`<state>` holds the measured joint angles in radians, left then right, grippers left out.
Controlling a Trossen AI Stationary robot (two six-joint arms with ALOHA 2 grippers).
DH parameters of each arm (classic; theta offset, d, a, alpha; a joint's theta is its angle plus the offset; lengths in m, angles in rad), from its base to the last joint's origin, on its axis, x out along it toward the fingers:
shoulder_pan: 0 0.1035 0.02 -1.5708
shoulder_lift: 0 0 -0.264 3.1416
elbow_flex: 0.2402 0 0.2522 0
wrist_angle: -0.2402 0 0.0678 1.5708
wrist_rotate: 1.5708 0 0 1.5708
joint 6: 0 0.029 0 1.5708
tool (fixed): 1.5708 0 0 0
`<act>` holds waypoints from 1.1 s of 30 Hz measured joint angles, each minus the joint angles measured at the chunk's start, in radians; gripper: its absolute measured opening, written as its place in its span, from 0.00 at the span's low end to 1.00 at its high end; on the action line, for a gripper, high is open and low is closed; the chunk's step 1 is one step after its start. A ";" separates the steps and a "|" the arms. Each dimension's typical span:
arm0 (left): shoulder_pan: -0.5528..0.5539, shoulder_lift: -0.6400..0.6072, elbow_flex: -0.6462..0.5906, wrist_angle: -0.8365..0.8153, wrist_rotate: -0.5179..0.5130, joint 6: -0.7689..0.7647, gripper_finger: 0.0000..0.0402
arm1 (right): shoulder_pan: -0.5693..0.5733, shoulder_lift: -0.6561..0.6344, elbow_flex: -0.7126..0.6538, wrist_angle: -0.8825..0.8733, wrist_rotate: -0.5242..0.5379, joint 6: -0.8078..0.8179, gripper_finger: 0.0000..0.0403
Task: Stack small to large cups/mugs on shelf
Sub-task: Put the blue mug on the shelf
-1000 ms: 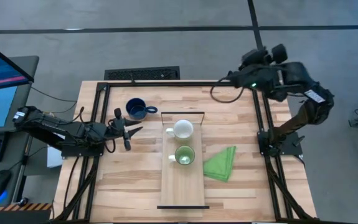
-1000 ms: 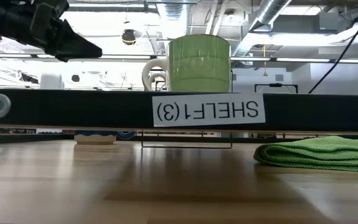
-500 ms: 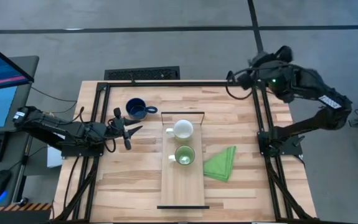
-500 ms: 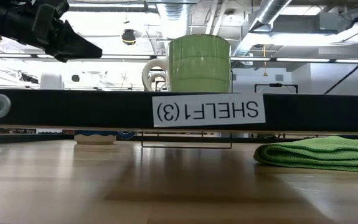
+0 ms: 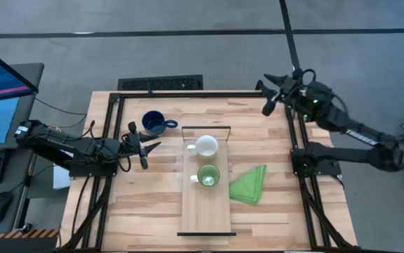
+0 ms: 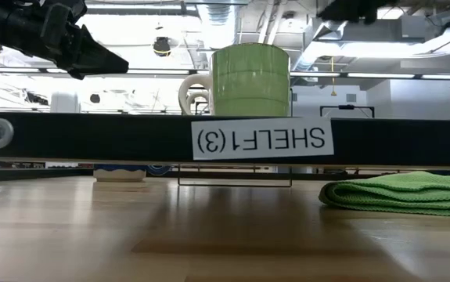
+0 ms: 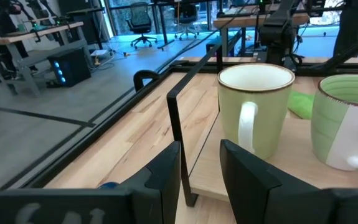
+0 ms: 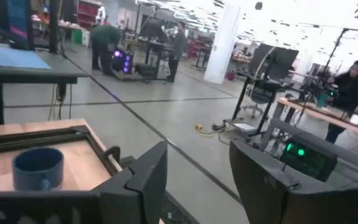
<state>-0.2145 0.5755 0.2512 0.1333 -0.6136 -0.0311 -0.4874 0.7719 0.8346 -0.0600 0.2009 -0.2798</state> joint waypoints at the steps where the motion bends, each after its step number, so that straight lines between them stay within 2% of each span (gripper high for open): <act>1: 0.000 0.000 0.000 0.000 0.000 0.000 0.26 | -0.023 -0.004 -0.046 0.043 -0.019 0.009 0.49; 7: 0.000 0.000 0.000 -0.003 0.000 0.000 0.26 | -0.154 -0.023 -0.307 0.295 -0.184 0.057 0.48; 9: 0.000 0.000 0.000 -0.005 0.000 0.000 0.26 | -0.192 -0.049 -0.376 0.361 -0.199 0.084 0.48; 14: 0.000 0.000 0.000 -0.007 0.000 -0.018 0.26 | -0.275 -0.167 -0.513 0.383 -0.201 0.131 0.49; 25: 0.000 0.000 0.000 -0.007 0.001 -0.010 0.26 | -0.340 -0.501 -0.660 0.285 -0.196 0.167 0.49; 33: 0.000 0.000 0.000 -0.010 0.006 -0.010 0.26 | -0.340 -0.617 -0.671 0.119 -0.195 0.161 0.48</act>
<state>-0.2146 0.5755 0.2512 0.1238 -0.6079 -0.0412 -0.8272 0.1551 0.1631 0.0591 0.0062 -0.1187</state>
